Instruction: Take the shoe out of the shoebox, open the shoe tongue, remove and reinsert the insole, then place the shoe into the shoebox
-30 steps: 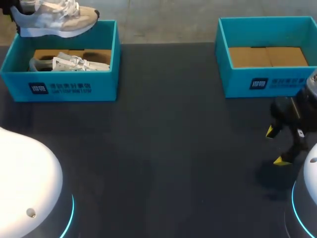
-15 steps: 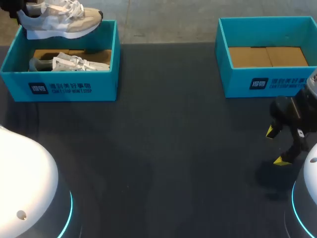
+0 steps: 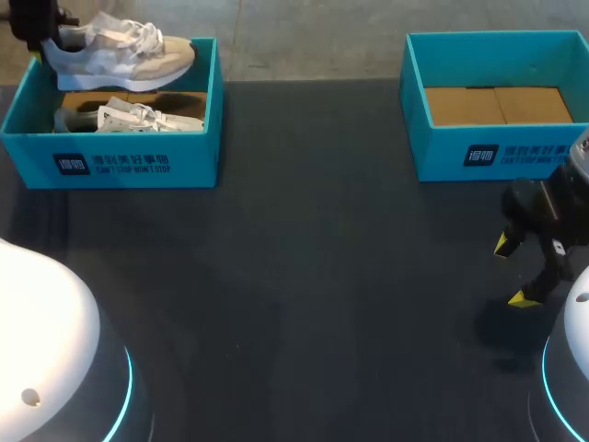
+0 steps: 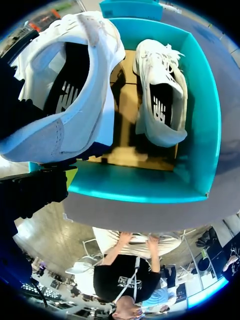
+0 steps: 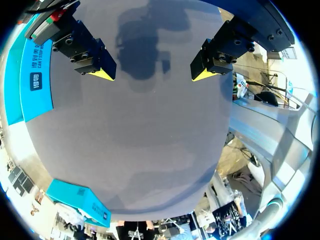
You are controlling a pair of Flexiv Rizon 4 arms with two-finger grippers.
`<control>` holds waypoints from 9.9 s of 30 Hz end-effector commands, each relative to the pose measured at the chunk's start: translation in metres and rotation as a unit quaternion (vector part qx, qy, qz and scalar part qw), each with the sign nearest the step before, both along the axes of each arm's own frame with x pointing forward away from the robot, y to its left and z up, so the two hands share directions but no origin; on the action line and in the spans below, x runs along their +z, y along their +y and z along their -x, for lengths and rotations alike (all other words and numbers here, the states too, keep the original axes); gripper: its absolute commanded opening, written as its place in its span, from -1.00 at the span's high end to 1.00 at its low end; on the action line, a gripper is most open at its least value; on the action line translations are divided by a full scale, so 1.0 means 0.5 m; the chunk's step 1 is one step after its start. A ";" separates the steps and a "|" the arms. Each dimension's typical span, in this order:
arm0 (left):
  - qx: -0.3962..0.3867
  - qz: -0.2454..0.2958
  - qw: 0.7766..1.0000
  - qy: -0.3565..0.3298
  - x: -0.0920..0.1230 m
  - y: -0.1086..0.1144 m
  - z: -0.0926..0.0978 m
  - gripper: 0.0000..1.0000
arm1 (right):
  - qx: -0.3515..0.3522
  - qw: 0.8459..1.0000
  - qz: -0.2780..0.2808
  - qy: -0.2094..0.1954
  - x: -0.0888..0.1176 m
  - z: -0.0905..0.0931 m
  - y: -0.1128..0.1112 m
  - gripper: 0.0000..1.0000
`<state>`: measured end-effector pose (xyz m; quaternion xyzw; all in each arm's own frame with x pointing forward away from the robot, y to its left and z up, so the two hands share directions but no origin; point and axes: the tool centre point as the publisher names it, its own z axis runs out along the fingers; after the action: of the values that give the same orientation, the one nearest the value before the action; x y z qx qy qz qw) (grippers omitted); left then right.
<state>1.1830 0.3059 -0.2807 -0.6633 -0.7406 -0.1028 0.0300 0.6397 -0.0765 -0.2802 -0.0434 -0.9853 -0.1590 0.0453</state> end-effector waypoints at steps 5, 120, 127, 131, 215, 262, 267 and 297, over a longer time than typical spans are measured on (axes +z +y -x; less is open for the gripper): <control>-0.005 -0.007 1.000 -0.002 -0.016 -0.001 -0.004 1.00 | -0.001 1.000 0.001 -0.001 -0.002 0.002 0.001 -1.00; -0.041 0.077 0.996 0.021 0.034 -0.072 0.050 -1.00 | -0.001 1.000 0.001 -0.001 -0.002 0.002 0.001 -1.00; -0.047 0.075 0.996 0.025 0.062 -0.073 0.095 -1.00 | -0.001 1.000 0.001 -0.001 -0.002 0.002 0.001 -1.00; -0.049 0.075 0.996 0.027 0.067 -0.072 0.127 -1.00 | -0.001 1.000 0.001 -0.001 -0.002 0.002 0.001 -1.00; -0.047 0.048 0.993 0.097 -0.184 -0.058 0.241 -0.63 | -0.001 1.000 0.001 -0.001 -0.002 0.002 0.001 -1.00; -0.079 0.038 0.992 0.090 -0.184 -0.045 0.261 1.00 | -0.001 1.000 0.001 -0.001 -0.002 0.002 0.001 -1.00; -0.084 0.047 0.992 0.084 -0.171 -0.040 0.254 1.00 | -0.001 1.000 0.001 -0.001 -0.002 0.002 0.001 -1.00; -0.051 0.080 0.993 0.066 -0.087 -0.024 0.215 1.00 | -0.001 1.000 0.001 -0.001 -0.002 0.002 0.001 -1.00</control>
<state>1.0778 0.2937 -0.3325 -0.7056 -0.7083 -0.0009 0.0212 0.6397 -0.0765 -0.2802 -0.0434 -0.9853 -0.1590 0.0453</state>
